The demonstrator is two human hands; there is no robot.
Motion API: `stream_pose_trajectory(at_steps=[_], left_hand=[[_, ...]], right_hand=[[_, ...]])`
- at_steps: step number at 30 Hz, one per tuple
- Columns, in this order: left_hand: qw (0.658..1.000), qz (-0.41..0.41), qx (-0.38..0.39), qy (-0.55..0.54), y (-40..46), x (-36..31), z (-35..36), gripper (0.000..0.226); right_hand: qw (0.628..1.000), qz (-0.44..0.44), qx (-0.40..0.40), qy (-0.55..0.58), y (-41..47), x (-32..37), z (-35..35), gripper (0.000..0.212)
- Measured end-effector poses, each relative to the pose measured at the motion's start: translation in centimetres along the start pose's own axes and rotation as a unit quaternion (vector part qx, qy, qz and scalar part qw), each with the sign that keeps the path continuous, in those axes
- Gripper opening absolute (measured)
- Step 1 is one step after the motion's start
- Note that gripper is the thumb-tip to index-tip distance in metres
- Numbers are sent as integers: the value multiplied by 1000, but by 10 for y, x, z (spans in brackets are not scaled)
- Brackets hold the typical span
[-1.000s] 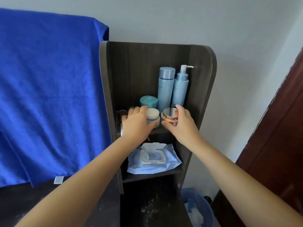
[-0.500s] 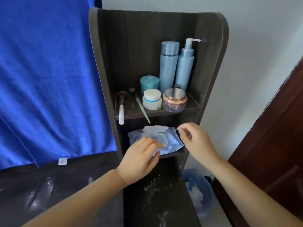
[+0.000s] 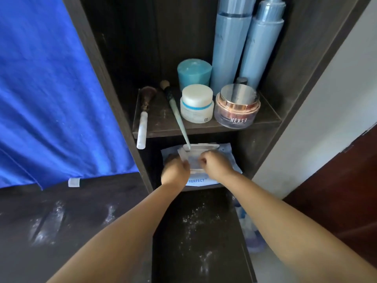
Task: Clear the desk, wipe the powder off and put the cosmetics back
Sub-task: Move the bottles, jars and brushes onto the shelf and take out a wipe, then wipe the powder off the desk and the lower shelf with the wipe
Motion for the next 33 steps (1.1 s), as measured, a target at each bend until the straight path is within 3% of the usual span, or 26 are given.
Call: stream_pose_trajectory(at_steps=[4,15,21,22,25,31,33], left_hand=[[998,-23,2,-66,2,13,4,28],[997,-32,2,-70,0,13,5,27],[997,-30,5,-76,0,15,6,28],[996,-30,4,-78,0,14,6,27],[996,-31,2,-80,0,15,6,27],[993,-36,26,-111,0,17,3,27],[992,-23,32,-123,-4,18,-2,26]], right_hand=[[998,3,29,-54,13,6,5,14],[991,-64,63,-101,12,7,3,18],[984,35,84,154,7,3,-26,19],[966,63,70,240,6,3,-32,19],[862,138,37,486,-4,4,-44,11],[787,155,56,595,-35,1,-58,16],[795,142,37,589,-46,0,-66,18]])
Point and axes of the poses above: each hand's wrist, its own y-axis towards the middle knuckle, its own z-axis out of the palm, x = y × z, the point moved 3 cm from there along y, towards the middle knuckle, and after that the axes turned 3 degrees about -y, right-handed, at the moved point
